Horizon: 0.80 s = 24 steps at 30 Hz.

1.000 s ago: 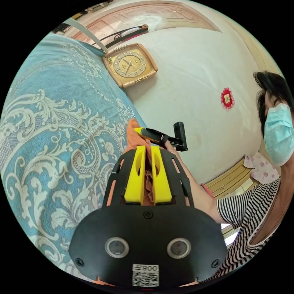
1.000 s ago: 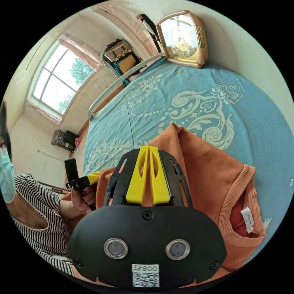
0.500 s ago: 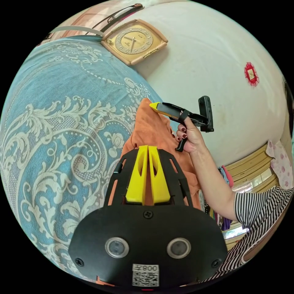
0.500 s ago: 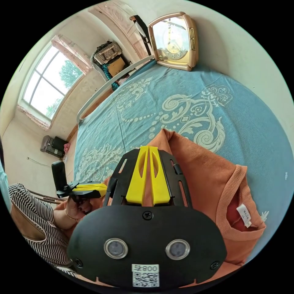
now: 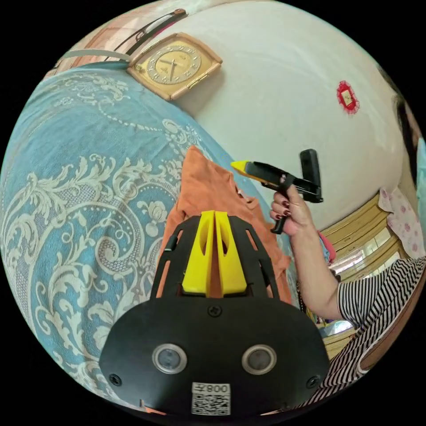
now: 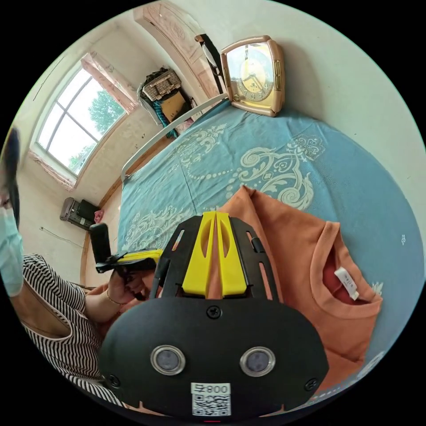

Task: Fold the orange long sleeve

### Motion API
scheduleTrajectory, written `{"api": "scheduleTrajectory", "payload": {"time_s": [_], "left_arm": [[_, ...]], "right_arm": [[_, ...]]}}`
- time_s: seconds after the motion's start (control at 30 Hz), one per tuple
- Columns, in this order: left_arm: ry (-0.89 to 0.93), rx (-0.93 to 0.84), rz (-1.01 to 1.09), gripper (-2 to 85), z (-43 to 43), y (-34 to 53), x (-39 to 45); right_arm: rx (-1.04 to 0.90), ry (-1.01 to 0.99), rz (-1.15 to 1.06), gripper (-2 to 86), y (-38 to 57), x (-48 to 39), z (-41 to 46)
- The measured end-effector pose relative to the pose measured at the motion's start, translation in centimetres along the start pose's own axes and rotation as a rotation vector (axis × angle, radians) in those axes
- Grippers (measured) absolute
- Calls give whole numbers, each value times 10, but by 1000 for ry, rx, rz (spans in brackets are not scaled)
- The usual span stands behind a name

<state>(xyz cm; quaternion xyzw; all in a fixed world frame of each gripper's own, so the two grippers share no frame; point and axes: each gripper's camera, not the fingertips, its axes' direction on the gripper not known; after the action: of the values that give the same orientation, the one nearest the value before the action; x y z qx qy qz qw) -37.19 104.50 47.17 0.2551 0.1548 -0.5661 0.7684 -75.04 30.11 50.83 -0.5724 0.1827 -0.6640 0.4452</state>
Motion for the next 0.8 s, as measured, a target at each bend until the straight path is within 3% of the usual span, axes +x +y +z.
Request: {"api": "scheduleTrajectory", "payload": {"time_s": [0.23, 0.33, 0.43, 0.67, 0.8], "left_arm": [[94, 119, 30, 1, 0, -10, 23], [17, -1, 37, 2, 20, -21, 37], [45, -7, 15, 2, 29, -27, 45], [57, 87, 43, 4, 35, -33, 86], [83, 206, 245, 8, 35, -34, 154]], "right_arm": [[-63, 41, 129, 1, 143, -25, -21], [-81, 16, 183, 1, 193, -30, -19], [-93, -5, 213, 1, 231, -35, -8], [92, -118, 331, 2, 334, -26, -16], [272, -290, 401, 3, 410, -11, -38]]}}
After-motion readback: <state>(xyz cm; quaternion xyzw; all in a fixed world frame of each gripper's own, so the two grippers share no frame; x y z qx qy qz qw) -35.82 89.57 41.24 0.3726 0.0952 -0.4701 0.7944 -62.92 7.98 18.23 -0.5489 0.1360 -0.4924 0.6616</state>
